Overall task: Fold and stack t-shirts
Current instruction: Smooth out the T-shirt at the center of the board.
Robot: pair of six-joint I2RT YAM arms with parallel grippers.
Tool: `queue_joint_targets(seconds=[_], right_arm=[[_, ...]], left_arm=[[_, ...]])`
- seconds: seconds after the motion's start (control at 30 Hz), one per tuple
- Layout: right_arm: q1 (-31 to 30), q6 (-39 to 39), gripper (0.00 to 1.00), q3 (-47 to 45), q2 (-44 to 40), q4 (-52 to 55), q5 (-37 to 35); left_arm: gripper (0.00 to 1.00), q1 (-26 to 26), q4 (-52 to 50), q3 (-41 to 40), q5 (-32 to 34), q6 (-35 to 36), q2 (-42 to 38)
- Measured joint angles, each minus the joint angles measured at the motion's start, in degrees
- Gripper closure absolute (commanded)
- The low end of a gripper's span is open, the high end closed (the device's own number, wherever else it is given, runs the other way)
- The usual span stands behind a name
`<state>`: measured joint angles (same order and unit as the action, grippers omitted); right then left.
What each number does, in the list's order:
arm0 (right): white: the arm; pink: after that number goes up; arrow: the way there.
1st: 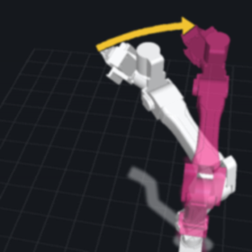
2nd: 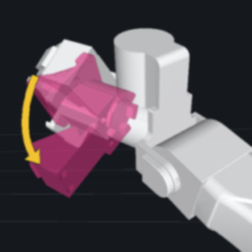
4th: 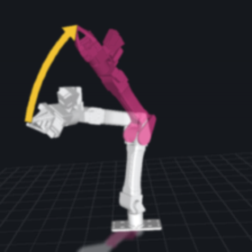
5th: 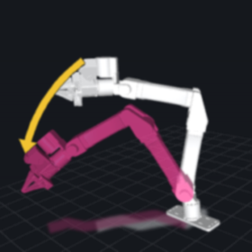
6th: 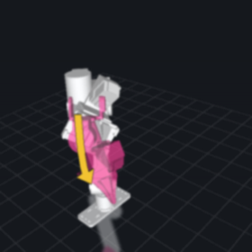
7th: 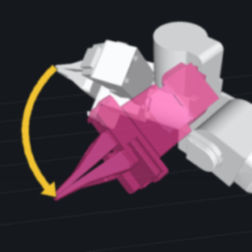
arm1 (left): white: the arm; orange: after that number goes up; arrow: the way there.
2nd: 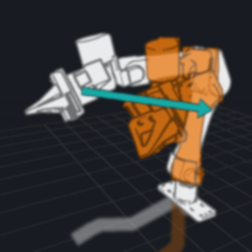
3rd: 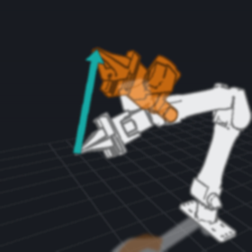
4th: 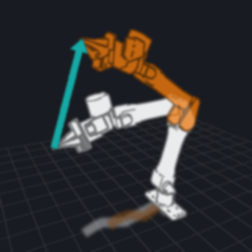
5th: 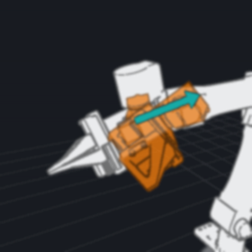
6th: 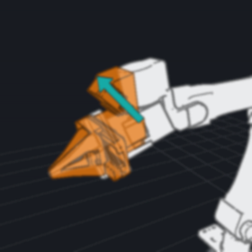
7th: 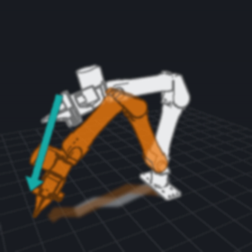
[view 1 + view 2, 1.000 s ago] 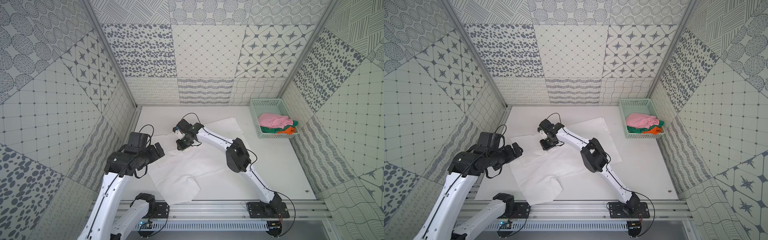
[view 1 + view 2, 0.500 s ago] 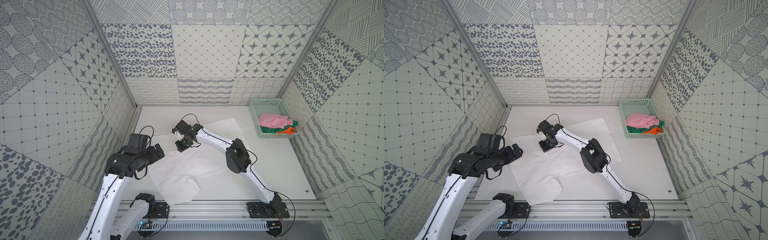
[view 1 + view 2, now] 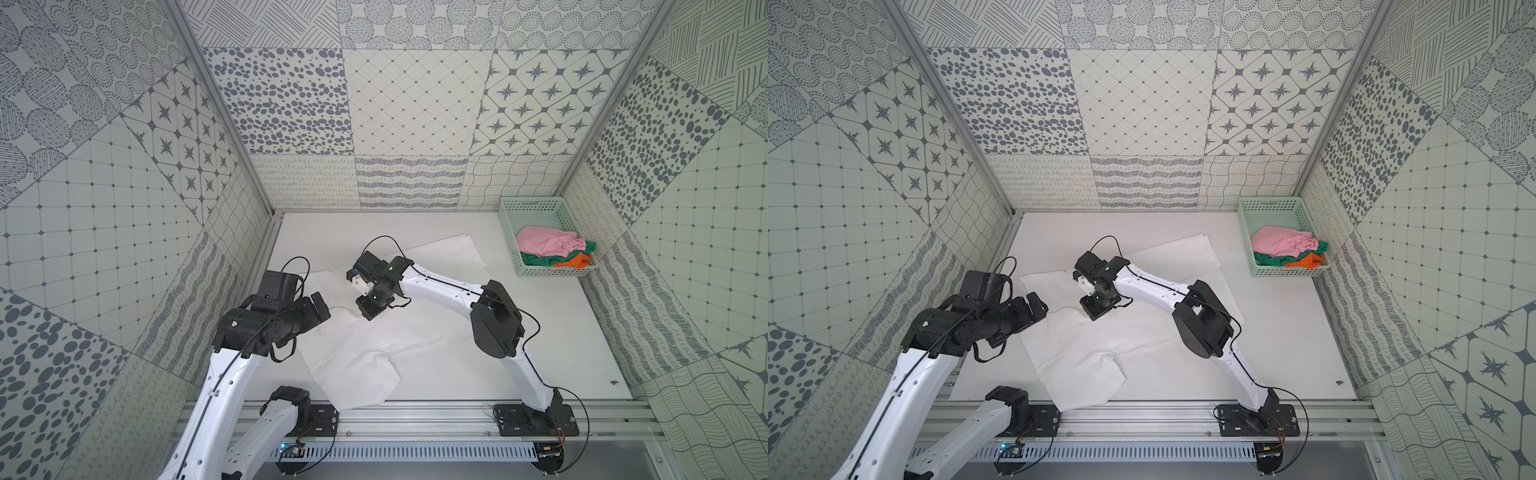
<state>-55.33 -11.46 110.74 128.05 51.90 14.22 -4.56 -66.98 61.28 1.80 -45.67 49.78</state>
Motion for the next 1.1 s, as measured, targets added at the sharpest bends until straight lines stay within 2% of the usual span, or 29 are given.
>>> queue_joint_targets(seconds=[0.1, 0.2, 0.27, 0.47, 0.57, 0.67, 0.77, 0.97, 1.1], right_arm=[[0.0, 0.37, 0.97, -2.73, -1.38, -0.09, -0.9], [0.09, 0.79, 0.8, -5.01, -2.12, -0.15, -1.97], [0.07, 1.51, 0.75, -6.21, -2.45, 0.28, -2.69], [0.07, 2.78, 0.72, -5.73, -2.51, 2.03, -4.74], [0.07, 3.32, 0.72, -0.31, -1.44, 3.96, -5.53], [0.13, 3.45, 0.74, 10.25, 2.21, 4.48, -5.62], [0.61, 2.78, 0.8, 18.14, 6.23, 3.78, -4.68], [1.09, 0.94, 0.96, 20.92, 12.55, 3.76, -2.73], [1.4, -0.68, 0.99, 20.92, 16.24, 4.07, -1.33]], left_arm=[[0.02, 0.0, 0.02, -0.15, -0.07, -0.26, -0.02], [0.02, 0.0, 0.02, -0.2, -0.22, -0.48, 0.0], [0.02, 0.0, 0.04, -0.2, -0.22, -0.63, -0.04], [0.02, 0.0, 0.24, -0.2, -0.2, -0.98, -0.09], [0.02, 0.0, 0.48, -0.2, -0.2, -1.03, -0.13], [0.02, 0.0, 0.83, -0.2, -0.2, -1.25, -0.15], [0.01, 0.0, 1.09, -0.15, -0.15, -1.27, -0.15], [0.02, 0.02, 0.85, 1.14, 0.22, -1.22, -0.35], [0.02, 0.02, 0.11, 2.32, 0.96, -1.16, -0.63]])
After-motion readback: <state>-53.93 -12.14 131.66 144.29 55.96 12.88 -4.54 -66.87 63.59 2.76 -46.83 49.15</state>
